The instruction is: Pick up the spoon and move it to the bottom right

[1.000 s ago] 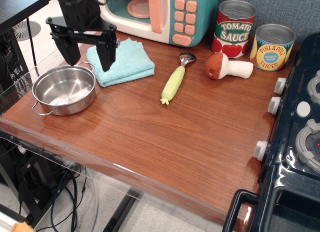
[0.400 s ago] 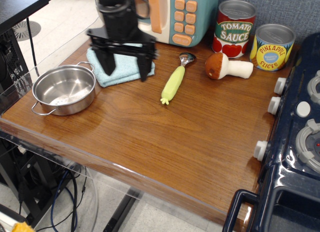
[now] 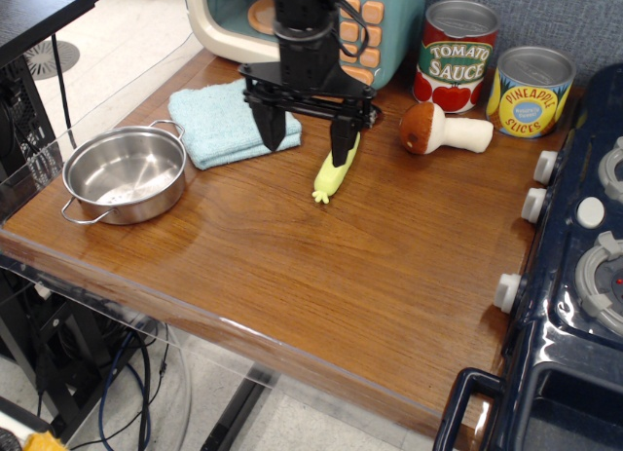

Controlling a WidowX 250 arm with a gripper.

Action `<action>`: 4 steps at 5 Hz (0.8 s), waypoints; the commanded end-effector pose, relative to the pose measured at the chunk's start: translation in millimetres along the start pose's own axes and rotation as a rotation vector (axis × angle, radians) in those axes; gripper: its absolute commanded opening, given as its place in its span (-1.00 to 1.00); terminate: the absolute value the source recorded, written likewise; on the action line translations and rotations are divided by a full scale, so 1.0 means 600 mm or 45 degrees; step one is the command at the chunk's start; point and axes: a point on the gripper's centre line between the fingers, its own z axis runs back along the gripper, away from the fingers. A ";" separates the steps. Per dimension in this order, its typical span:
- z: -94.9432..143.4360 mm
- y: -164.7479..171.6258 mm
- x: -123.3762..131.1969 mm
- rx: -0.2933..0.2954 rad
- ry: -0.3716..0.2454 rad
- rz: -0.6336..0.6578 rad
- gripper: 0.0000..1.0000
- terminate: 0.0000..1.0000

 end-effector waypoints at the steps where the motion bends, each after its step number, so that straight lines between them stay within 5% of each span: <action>1: -0.026 -0.019 0.054 0.017 -0.026 -0.035 1.00 -1.00; 3: -0.068 -0.029 0.057 0.004 0.015 -0.082 1.00 -1.00; 4: -0.066 -0.026 0.053 0.023 0.006 -0.070 -1.00 -1.00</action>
